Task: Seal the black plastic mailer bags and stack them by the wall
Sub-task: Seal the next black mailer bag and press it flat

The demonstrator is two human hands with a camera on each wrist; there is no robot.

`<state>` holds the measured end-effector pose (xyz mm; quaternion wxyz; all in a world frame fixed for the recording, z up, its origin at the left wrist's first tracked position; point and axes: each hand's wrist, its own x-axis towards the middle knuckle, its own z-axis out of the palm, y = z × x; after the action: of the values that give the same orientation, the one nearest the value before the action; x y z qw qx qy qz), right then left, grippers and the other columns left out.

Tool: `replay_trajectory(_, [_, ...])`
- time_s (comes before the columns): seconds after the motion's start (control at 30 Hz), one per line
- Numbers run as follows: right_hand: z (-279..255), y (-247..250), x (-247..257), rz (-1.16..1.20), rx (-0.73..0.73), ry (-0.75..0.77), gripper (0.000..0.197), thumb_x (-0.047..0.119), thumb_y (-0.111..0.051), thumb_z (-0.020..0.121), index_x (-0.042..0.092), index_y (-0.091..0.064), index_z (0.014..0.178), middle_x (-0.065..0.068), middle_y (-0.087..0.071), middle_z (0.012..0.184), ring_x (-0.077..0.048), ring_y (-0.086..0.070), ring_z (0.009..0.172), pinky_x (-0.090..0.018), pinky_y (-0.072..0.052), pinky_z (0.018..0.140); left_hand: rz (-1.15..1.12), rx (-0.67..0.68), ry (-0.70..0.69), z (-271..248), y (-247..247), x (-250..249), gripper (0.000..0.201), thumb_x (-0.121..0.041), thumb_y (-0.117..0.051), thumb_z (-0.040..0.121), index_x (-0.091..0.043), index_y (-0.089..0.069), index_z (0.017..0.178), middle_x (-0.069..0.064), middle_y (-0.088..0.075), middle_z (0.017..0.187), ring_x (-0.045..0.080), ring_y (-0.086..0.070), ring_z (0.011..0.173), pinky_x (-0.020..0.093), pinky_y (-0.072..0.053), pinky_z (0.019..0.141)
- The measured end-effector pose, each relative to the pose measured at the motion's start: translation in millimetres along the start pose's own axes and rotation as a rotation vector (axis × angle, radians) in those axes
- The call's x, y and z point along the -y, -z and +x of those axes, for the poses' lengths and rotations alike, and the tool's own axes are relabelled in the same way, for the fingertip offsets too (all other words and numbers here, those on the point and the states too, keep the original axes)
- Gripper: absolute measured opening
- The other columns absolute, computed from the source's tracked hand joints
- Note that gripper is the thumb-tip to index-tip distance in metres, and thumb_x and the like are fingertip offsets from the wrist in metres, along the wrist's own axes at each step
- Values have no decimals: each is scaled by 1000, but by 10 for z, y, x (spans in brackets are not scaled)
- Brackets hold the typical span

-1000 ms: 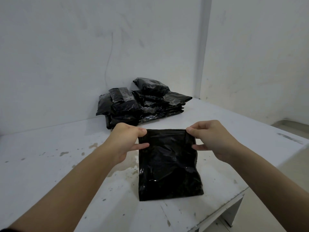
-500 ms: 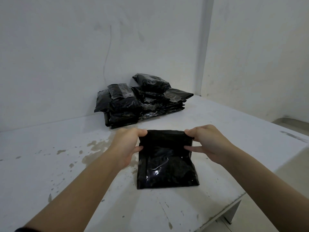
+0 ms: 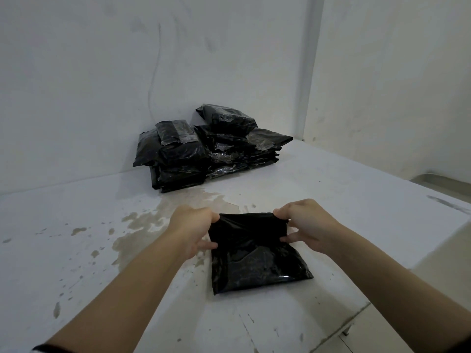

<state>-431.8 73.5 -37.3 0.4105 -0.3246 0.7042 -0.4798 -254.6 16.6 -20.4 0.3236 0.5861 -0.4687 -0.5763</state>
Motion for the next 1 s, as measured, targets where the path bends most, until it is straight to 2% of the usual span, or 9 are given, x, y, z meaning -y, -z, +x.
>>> replay_trajectory(0.1, [20, -8, -11, -11, 10, 7, 17, 6, -56, 93, -1, -64, 81, -14, -58, 96, -22, -60, 86, -35, -55, 65, -56, 14, -13, 50, -53, 5, 21, 6, -52, 92, -5, -45, 76, 2, -40, 80, 27, -57, 74, 46, -52, 88])
replay_trajectory(0.17, [27, -11, -29, -8, 17, 15, 18, 6, -55, 94, 0, -63, 79, -12, -59, 94, -18, -60, 81, -36, -56, 70, -115, 20, -33, 91, -98, 58, 20, 5, -49, 93, -3, -48, 75, 4, -44, 78, 24, -56, 68, 43, -53, 85])
replay_trajectory(0.27, [27, -11, -55, -8, 22, 24, 18, 8, -55, 94, -1, -63, 81, -14, -61, 103, -18, -59, 86, -36, -57, 74, -139, 41, -57, 155, -134, 179, 20, 3, -46, 95, 1, -52, 77, 8, -54, 81, 27, -59, 78, 38, -51, 74])
replay_trajectory(0.4, [50, 17, -50, 22, 6, 27, 18, 9, -54, 95, -3, -62, 85, -17, -59, 108, -20, -59, 89, -35, -57, 64, -108, 66, -131, 189, -146, 278, 16, -4, -46, 97, -1, -62, 94, 14, -62, 109, 27, -60, 102, 40, -54, 82])
replay_trajectory(0.57, [27, 66, -93, 43, 53, 62, 20, 2, -54, 94, -2, -59, 75, -8, -56, 96, -15, -54, 85, -38, -56, 75, -78, 138, -208, 165, -63, 326, 17, -2, -46, 97, -4, -57, 85, -4, -55, 102, 10, -54, 93, 41, -50, 94])
replay_trajectory(0.7, [7, 148, -189, 16, 143, 97, 25, -5, -52, 90, 3, -58, 67, -6, -54, 119, -16, -54, 103, -30, -52, 75, -11, 237, -268, 133, 18, 418, 14, -2, -46, 94, -7, -55, 103, -6, -53, 102, 6, -53, 89, 38, -45, 97])
replay_trajectory(0.77, [-13, 174, -227, -77, 182, 131, 34, -5, -53, 88, 8, -62, 58, -1, -55, 121, -16, -54, 106, -30, -48, 78, 114, 300, -327, 87, 65, 453, 11, -12, -51, 86, -13, -56, 96, -4, -56, 104, 9, -53, 90, 37, -44, 92])
replay_trajectory(0.87, [-53, 198, -274, -237, 235, 199, 45, -3, -56, 86, 14, -61, 45, 4, -54, 121, -14, -53, 111, -29, -44, 83, 343, 409, -412, 10, 115, 463, 12, -27, -45, 69, -17, -52, 67, -10, -51, 114, 8, -50, 96, 24, -36, 82])
replay_trajectory(1.0, [-37, 243, -358, -461, 258, 312, 29, 4, -60, 85, 9, -60, 56, 10, -53, 123, -9, -51, 114, -31, -40, 97, 611, 470, -520, 73, 144, 532, 33, -7, -44, 92, -14, -47, 59, -12, -42, 118, 5, -48, 95, 18, -34, 78])
